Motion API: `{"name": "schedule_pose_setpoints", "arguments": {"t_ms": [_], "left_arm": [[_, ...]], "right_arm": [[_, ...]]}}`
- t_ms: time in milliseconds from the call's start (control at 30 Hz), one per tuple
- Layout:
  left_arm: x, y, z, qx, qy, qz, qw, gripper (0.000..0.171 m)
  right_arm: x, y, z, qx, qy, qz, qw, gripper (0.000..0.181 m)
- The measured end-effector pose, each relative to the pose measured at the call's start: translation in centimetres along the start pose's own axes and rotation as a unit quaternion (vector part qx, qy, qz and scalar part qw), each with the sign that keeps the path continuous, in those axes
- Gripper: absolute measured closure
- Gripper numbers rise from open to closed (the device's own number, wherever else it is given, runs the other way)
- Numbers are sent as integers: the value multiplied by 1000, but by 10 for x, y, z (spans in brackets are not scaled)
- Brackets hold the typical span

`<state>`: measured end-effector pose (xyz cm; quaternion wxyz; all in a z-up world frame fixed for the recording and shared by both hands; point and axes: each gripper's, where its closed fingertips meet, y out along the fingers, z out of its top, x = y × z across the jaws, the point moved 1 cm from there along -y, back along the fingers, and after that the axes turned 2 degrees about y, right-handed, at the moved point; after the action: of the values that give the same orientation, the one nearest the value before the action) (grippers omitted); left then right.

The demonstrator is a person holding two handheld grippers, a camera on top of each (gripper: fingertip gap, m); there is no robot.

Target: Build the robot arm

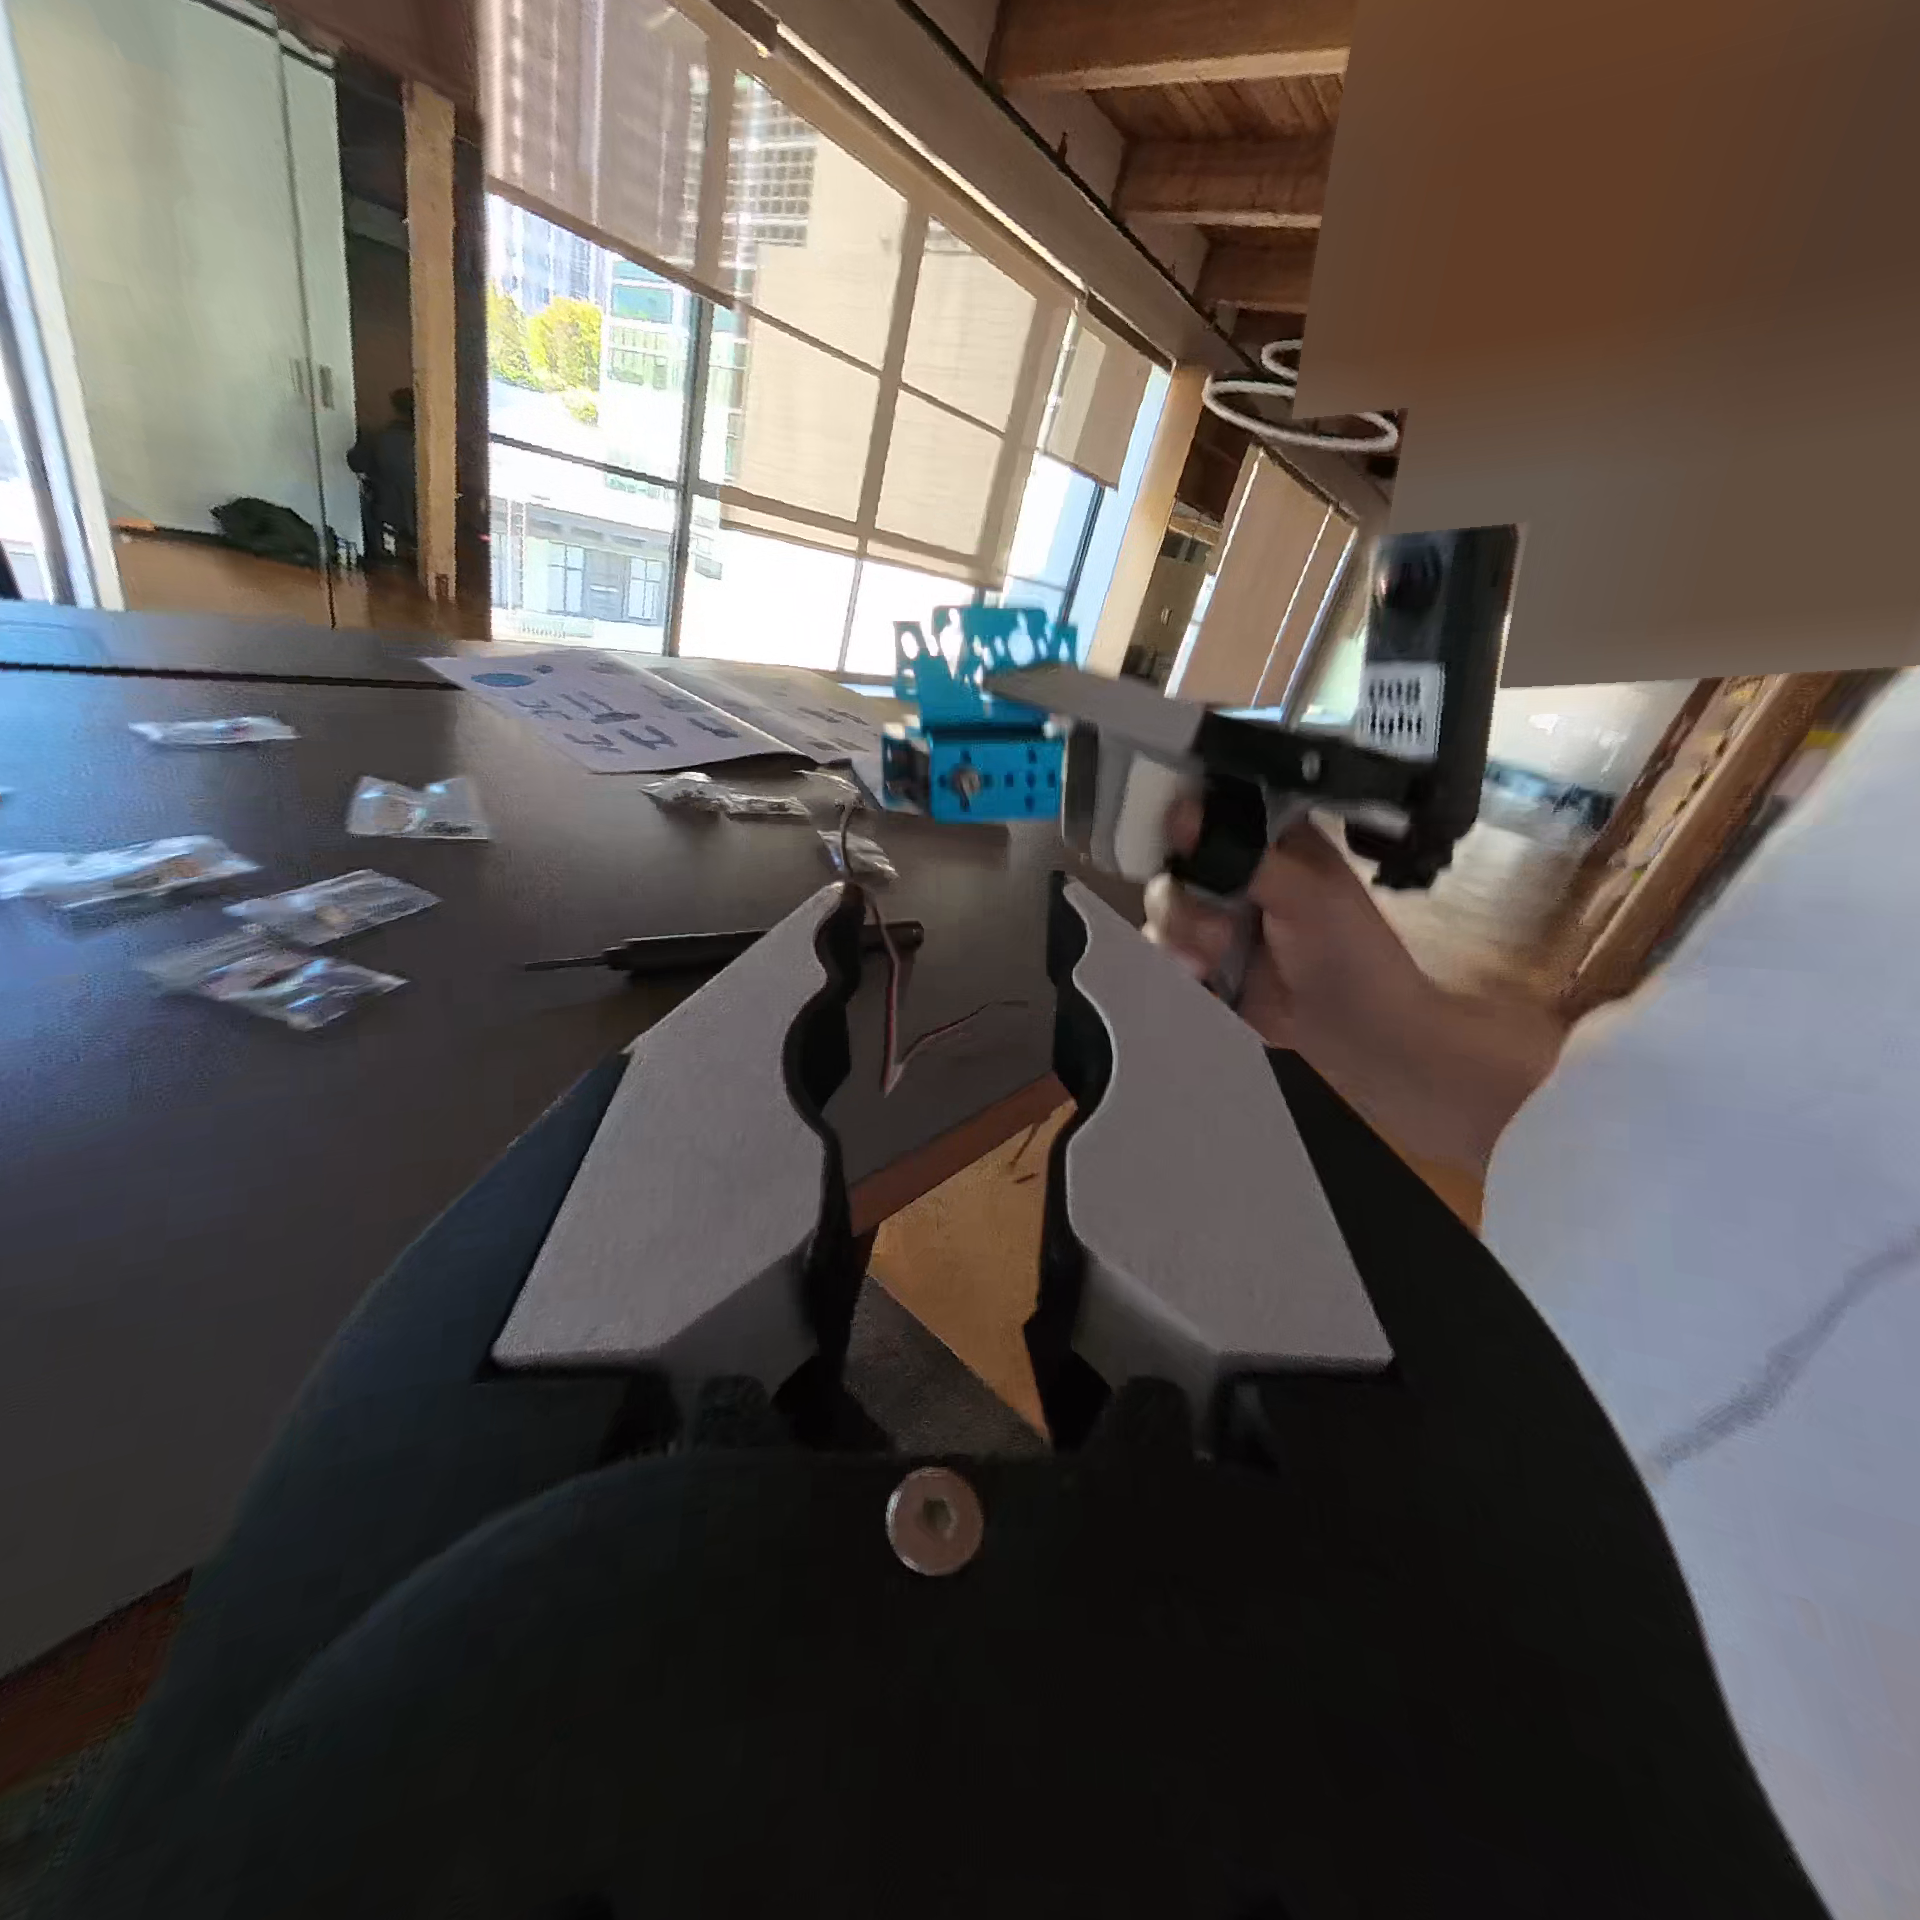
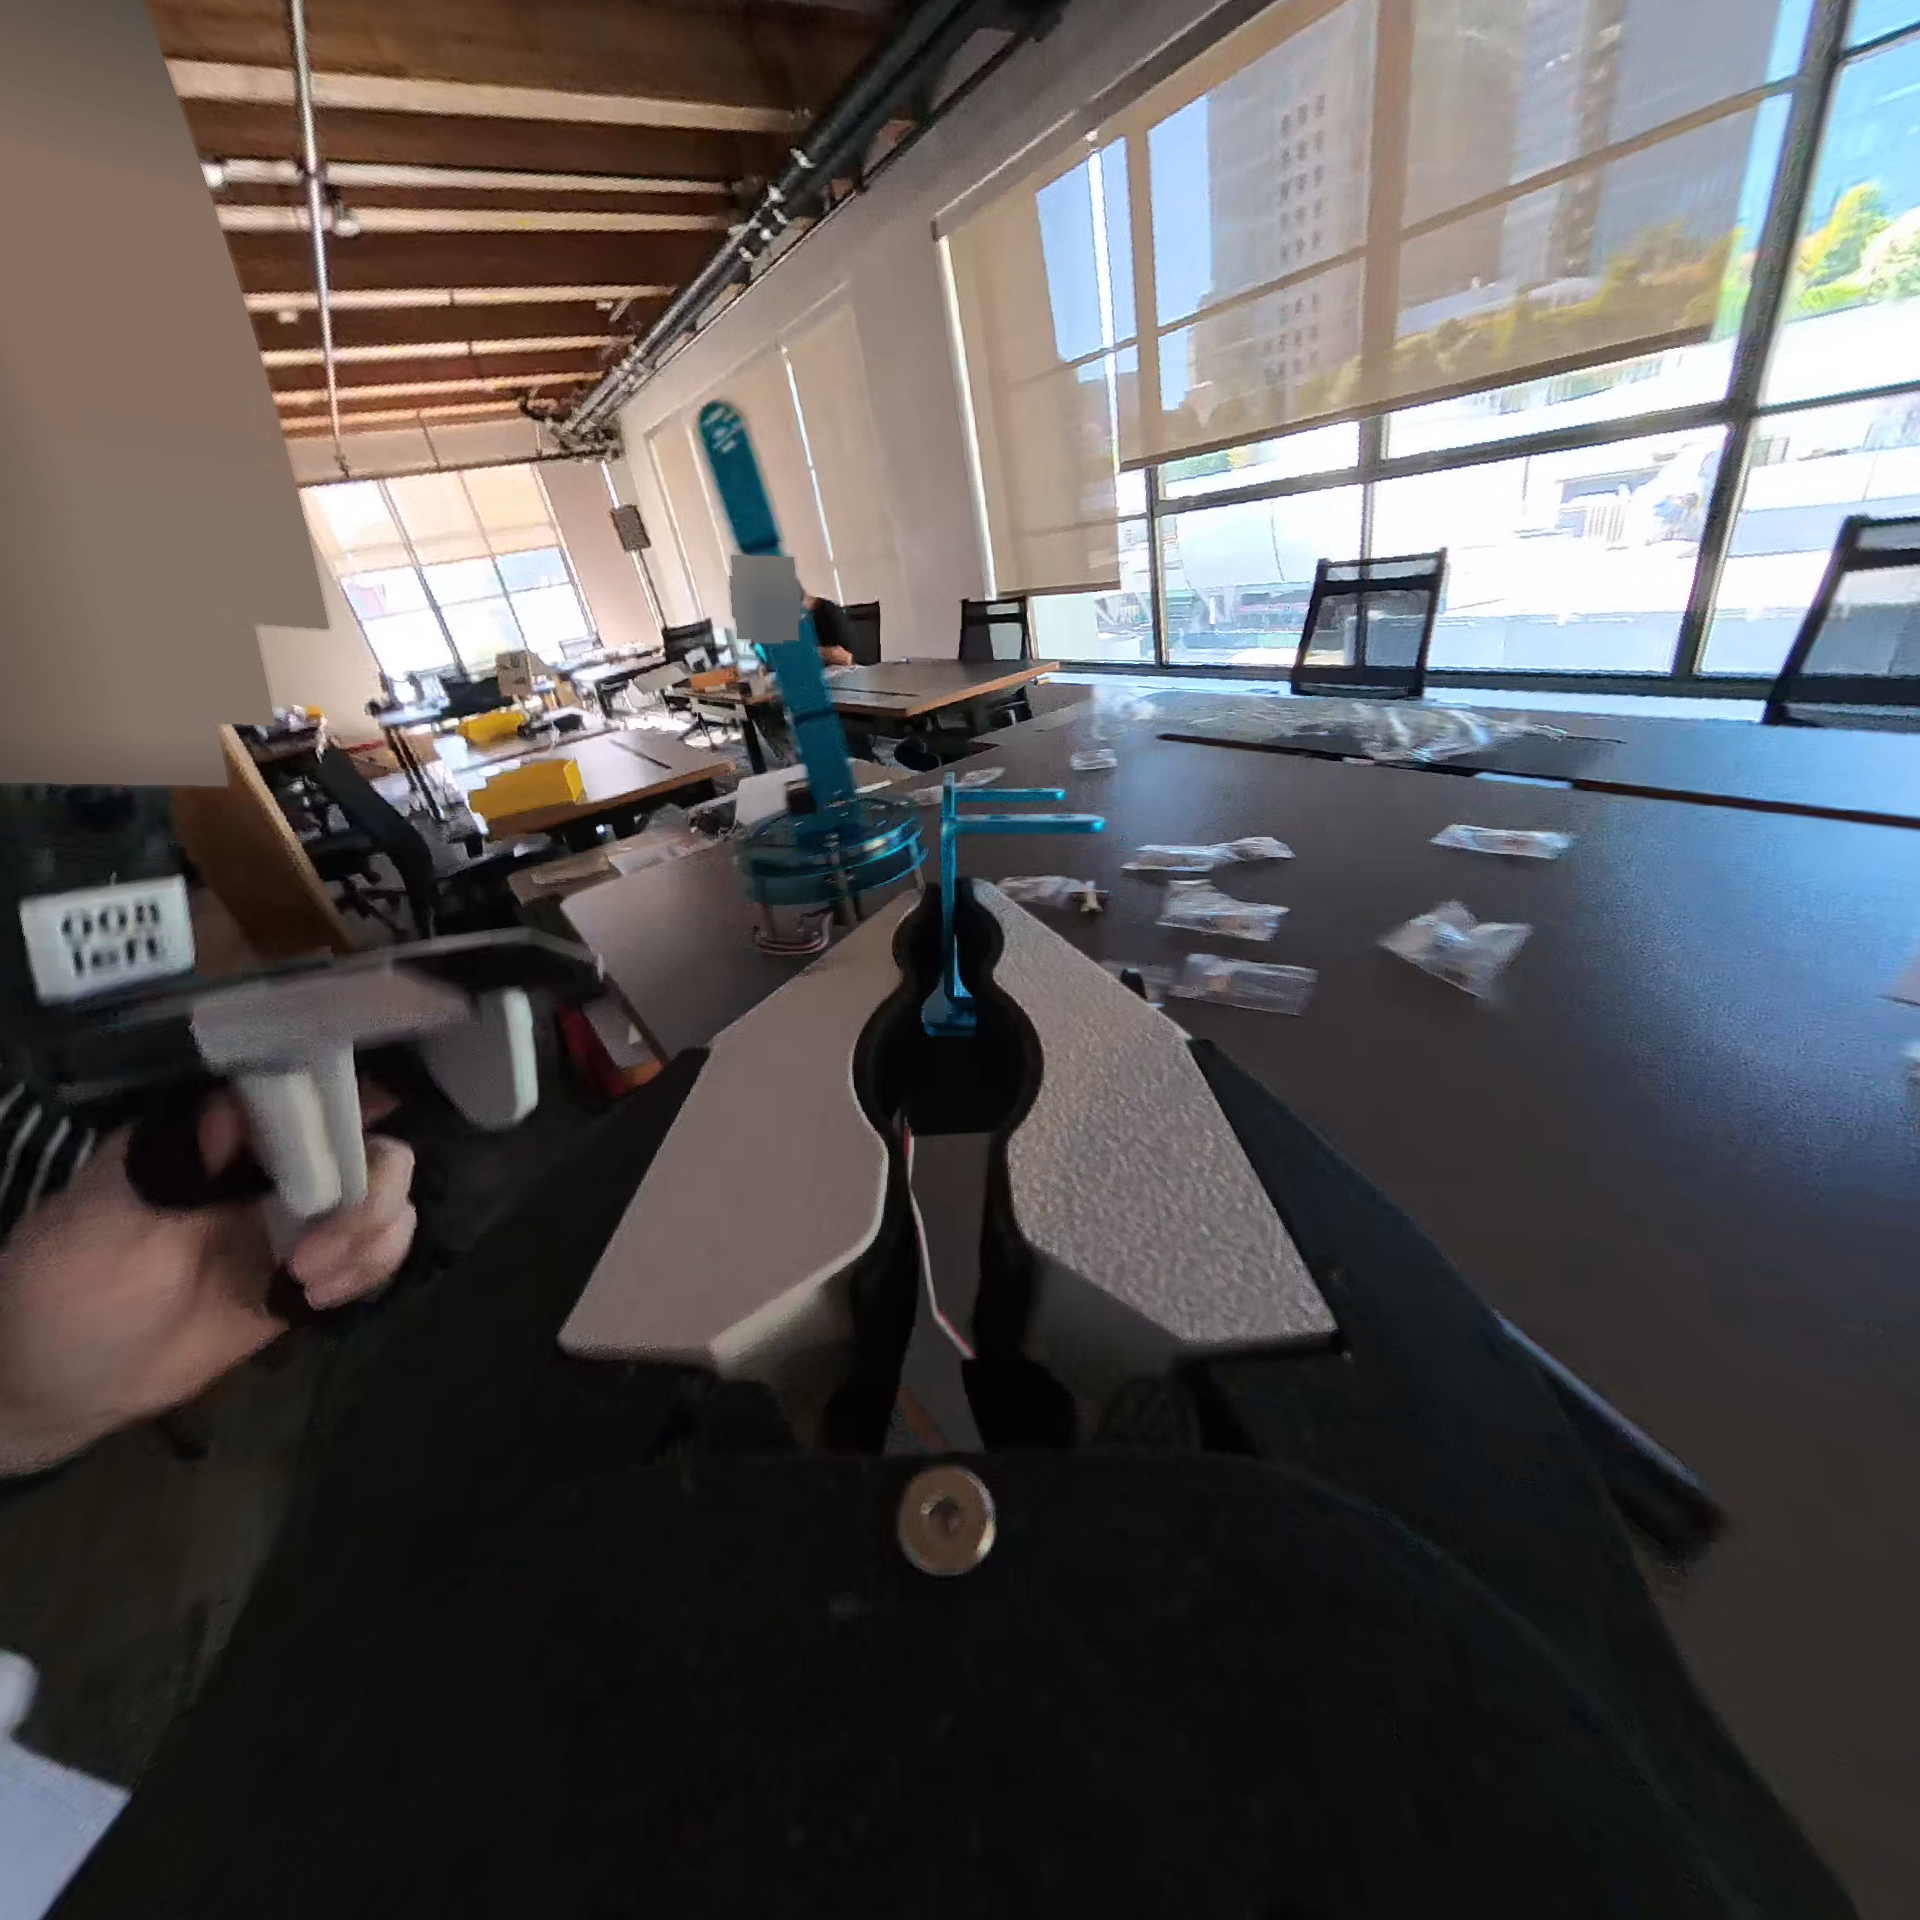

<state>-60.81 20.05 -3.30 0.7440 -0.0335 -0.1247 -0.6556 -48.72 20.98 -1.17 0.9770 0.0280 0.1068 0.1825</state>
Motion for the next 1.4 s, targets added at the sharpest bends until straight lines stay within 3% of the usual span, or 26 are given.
{"name": "schedule_pose_setpoints", "arguments": {"t_ms": [167,300,400,500,667,733,900,1133,1200,1400], "left_arm": [[-51,-62,67,42,-159,9,986,128],[-70,-84,104,14,-261,-4,965,117],[-81,-95,117,-15,-306,12,952,117],[-95,-107,114,-55,-314,69,945,119],[-112,-115,100,-102,-314,134,934,140],[-116,-110,98,-101,-326,126,931,149],[-133,-106,97,-72,-343,121,929,164],[-158,-90,105,12,-354,103,929,171],[-166,-89,106,22,-334,118,935,171],[-184,-97,109,-46,-276,165,946,171]], "right_arm": [[-84,64,-5,30,-145,8,989,180],[-142,111,4,88,-328,-12,941,181],[-178,138,-5,123,-420,-18,899,181],[-199,157,-17,142,-433,-7,890,181],[-209,178,-25,162,-467,-5,869,180],[-212,183,-26,169,-486,1,857,180],[-207,195,-28,181,-567,30,803,179],[-196,201,-37,162,-641,130,739,175],[-193,197,-38,158,-634,162,740,175],[-185,196,-26,122,-571,228,779,174]]}}
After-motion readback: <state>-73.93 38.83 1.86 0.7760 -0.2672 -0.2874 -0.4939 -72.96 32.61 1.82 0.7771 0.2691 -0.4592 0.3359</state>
